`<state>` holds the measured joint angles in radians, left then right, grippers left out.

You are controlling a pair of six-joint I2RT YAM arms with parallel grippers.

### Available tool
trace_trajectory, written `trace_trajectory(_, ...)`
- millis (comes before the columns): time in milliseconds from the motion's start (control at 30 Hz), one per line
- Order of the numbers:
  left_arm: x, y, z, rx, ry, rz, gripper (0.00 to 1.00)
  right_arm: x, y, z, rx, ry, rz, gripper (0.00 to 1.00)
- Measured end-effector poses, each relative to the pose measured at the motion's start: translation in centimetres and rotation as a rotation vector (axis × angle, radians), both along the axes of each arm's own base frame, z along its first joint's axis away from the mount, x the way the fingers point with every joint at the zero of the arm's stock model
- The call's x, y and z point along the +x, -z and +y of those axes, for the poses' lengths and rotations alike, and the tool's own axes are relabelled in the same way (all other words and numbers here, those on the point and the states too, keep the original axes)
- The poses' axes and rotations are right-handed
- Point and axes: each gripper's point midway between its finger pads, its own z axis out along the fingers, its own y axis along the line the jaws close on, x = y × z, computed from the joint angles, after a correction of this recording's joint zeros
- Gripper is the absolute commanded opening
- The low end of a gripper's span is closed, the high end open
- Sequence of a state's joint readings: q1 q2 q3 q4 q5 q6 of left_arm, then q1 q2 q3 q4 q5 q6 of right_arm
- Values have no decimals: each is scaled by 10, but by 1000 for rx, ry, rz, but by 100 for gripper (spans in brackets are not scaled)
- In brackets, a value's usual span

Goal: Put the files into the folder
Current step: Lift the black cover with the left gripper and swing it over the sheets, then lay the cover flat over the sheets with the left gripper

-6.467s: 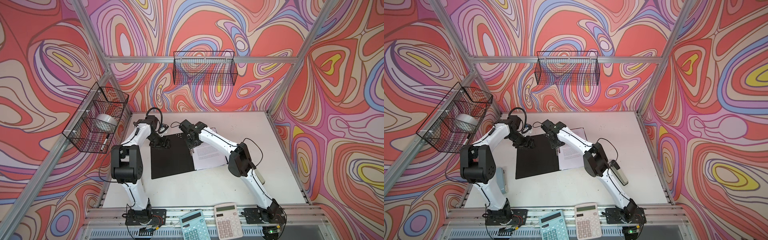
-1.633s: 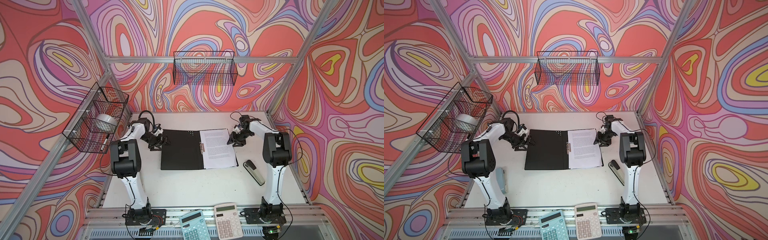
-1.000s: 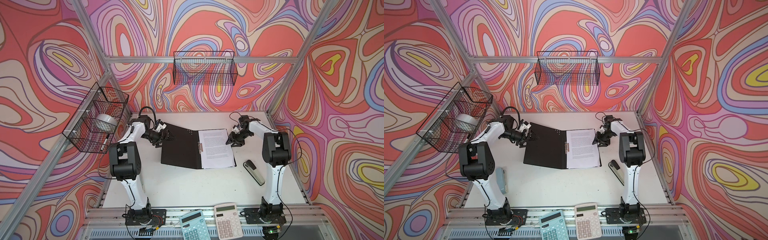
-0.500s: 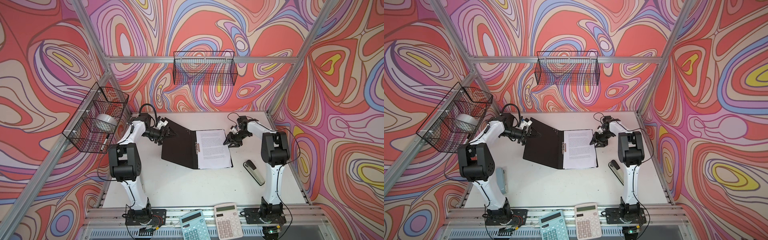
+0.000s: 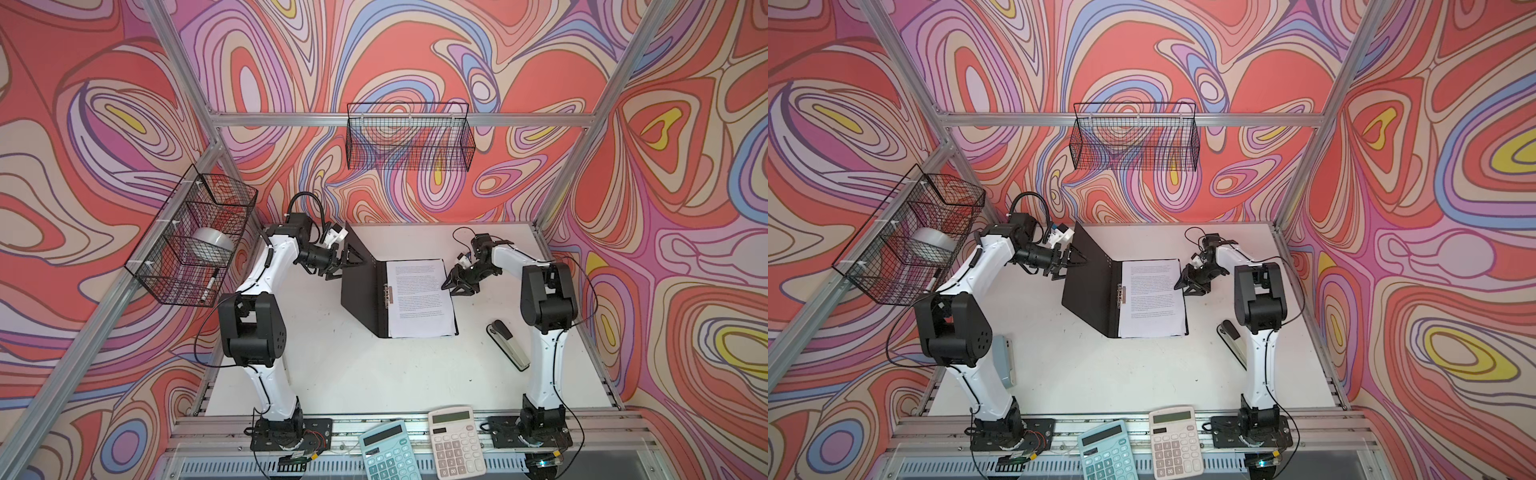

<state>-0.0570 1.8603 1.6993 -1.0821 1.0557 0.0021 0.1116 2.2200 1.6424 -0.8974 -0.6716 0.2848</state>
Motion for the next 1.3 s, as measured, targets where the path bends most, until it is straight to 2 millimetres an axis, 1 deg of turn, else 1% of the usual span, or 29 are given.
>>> trace_trajectory(133, -3, -12, -19, -4, 48, -38, 99, -2, -1, 16, 15, -16, 0, 49)
trace_trajectory(233, -7, -13, -29, -4, 73, -41, 100, -5, -1, 30, 37, -33, 5, 49)
trace_trajectory(367, -4, -10, -32, -4, 79, -33, 100, -8, -2, 46, 59, -47, 10, 49)
trace_trajectory(500, -1, -10, -34, -6, 75, -26, 100, -6, -2, 54, 77, -34, 7, 50)
trace_trajectory(700, -2, -15, -53, -10, 114, -42, 100, 1, -3, 53, 61, -6, -5, 51)
trace_trajectory(800, -1, -16, -62, -10, 134, -49, 100, 7, -4, 49, 22, 5, -25, 51)
trace_trajectory(933, 0, -12, -65, -9, 140, -40, 100, 17, -6, 40, -52, 18, -58, 51)
trace_trajectory(1133, 0, -10, -71, 0, 148, -36, 100, 29, -19, 33, -108, 16, -106, 51)
trace_trajectory(1300, -4, -8, -79, 3, 163, -33, 100, 33, -31, 37, -82, 6, -135, 50)
